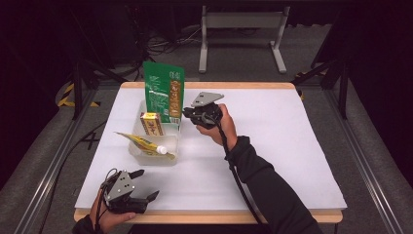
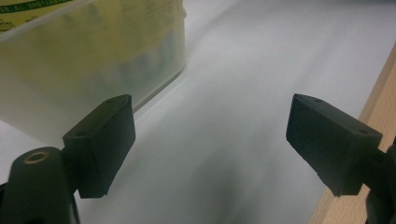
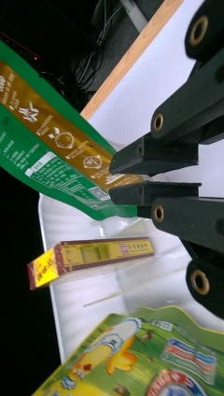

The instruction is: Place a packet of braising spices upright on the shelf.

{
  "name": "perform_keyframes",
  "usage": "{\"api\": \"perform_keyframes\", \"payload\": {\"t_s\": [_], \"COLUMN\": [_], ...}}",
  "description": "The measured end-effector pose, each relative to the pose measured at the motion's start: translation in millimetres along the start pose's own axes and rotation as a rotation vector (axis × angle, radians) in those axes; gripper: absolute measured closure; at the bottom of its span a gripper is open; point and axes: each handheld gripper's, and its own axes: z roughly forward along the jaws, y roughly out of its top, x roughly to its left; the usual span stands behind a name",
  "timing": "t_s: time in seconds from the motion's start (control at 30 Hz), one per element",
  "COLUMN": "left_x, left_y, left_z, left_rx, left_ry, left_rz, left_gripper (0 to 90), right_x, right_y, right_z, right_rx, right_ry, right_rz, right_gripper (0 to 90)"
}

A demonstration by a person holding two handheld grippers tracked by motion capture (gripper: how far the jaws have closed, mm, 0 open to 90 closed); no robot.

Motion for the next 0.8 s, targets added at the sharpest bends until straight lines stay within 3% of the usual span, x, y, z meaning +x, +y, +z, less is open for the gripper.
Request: {"api": "perform_keyframes", "payload": {"t_s": [0.47,0.8], "left_x": [-1.1,-0.9], "left_y": [0.8,0.9], "left_z": [1.0,1.1], "left_rx": [0.015,0.021], "left_ry": [0.011,0.015], "left_rz": [0.012,0.016], "left_gripper": [16.2,16.1], "right_x": [3.4,-1.9], "right_y": [-8.5,-20.3], "right_z": [-34.3,-60.2], "right_rx": [0.044,0.094], "right_ry": [-0.016,-0.036], "right_rz": [-0.069,-0.093], "right_gripper": [79.9,76.3]}}
